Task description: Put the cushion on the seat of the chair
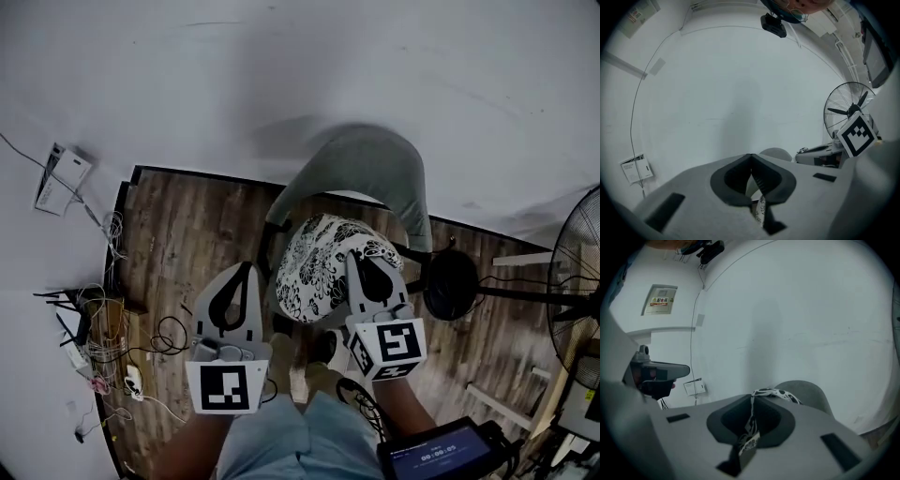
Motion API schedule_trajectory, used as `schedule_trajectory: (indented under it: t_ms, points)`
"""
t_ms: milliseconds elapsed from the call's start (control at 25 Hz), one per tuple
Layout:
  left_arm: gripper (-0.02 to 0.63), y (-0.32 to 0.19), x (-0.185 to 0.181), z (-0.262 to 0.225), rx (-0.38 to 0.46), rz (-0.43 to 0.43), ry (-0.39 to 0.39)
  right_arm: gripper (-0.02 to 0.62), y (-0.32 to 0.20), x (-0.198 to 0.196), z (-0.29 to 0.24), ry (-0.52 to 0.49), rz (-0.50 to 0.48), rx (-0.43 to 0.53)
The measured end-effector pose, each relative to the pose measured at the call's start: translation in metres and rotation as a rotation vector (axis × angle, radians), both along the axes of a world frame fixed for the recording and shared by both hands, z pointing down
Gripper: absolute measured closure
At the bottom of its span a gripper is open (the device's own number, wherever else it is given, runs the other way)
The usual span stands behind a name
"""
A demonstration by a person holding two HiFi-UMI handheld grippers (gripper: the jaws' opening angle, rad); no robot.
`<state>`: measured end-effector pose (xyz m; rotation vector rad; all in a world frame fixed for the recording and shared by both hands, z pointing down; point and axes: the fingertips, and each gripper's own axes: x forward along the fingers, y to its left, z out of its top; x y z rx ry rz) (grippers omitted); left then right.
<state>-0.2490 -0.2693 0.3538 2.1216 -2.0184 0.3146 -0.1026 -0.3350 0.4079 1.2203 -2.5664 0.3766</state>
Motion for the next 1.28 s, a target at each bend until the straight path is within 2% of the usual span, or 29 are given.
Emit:
schedule_trajectory:
  t_ms: [160, 320, 440, 520, 1000, 1280]
  points:
    - [0.597, -0.011, 0.006, 0.026, -0.051, 0.045, 0.014, 0.574, 0.003, 0.008, 0.056, 0.013, 0.041, -0.097]
    - [0.597, -0.022, 0.025, 0.062, -0.093, 0.088, 0.031, 0.572, 0.012, 0.029, 0.150, 0.030, 0.075, -0.222]
    - [0.597, -0.026, 0.045, 0.094, -0.130, 0.117, 0.036, 0.572, 0.023, 0.053, 0.225, 0.055, 0.113, -0.321]
    - [0.597, -0.028, 0.061, 0.111, -0.141, 0.155, 0.027, 0.572, 0.033, 0.075, 0.257, 0.074, 0.149, -0.367]
    - [0.597, -0.029, 0.127, 0.151, -0.136, 0.264, 0.024, 0.566, 0.056, 0.170, 0.324, 0.071, 0.296, -0.474]
    - [0.597, -0.023, 0.142, 0.175, -0.168, 0.292, 0.034, 0.565, 0.079, 0.196, 0.359, 0.084, 0.334, -0.541]
